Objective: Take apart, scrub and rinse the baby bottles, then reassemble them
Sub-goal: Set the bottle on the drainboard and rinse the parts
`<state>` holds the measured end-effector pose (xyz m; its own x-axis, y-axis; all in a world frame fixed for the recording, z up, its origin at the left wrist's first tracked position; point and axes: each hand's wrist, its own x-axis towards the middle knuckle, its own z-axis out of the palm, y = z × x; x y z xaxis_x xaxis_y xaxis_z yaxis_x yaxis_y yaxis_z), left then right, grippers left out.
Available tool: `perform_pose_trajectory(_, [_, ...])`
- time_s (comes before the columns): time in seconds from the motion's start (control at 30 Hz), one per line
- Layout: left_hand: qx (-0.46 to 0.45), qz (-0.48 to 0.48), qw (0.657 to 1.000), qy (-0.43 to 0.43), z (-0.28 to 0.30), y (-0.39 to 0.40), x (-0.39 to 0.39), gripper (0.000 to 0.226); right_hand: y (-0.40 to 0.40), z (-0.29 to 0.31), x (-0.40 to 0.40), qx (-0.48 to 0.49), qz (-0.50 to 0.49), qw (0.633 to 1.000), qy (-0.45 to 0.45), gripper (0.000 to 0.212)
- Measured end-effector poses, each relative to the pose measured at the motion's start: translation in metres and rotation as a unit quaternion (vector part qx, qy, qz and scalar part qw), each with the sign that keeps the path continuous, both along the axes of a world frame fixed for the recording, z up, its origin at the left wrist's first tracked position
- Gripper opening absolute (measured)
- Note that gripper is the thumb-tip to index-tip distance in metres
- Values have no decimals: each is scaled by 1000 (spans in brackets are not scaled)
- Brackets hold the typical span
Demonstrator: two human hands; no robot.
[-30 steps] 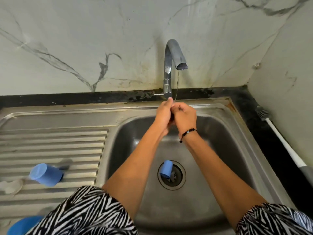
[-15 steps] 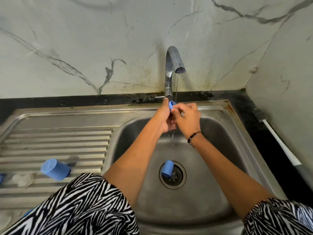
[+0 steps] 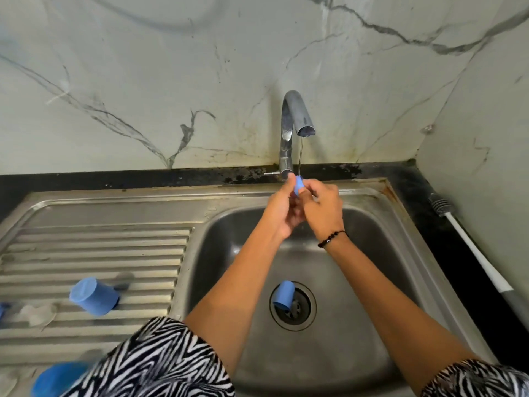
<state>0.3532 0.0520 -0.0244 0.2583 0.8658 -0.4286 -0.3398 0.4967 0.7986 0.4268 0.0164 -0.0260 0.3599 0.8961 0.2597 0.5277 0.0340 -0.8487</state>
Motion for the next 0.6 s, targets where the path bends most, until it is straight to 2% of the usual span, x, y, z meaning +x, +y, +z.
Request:
perform_pose_trajectory(0.07, [-28,1,998,52,-3,5,-3,50,-5,-1,2,3,49,997,-53,21])
perform_pose_trajectory(0.13, [-44,-13,998,51,-3,3,-4,49,-4,-4,5,-9,40,994,-104,22])
perform_pose_trajectory(0.2, [-32,-1,999,18,0,0,0,43,-2,-4,1,-27,10,996,-90,19])
perform_pose_trajectory(0.3, [-8,30,999,43,4,4,1,37,-3,-4,-4,27,43,993,-103,17])
perform_pose_trajectory(0.37, [-24,4,996,83,4,7,-4,38,-6,-7,4,63,83,981,-166,25])
perform_pose_trajectory(0.43, [-58,-41,994,83,2,6,-9,40,-3,-12,14,81,100,967,-221,37])
perform_pose_trajectory(0.53, [-104,-45,993,-20,-2,1,-7,42,3,-7,3,63,73,967,-235,40])
perform_pose_trajectory(0.6, [-82,19,992,-95,-6,5,-5,37,3,-13,-7,83,110,962,-235,37])
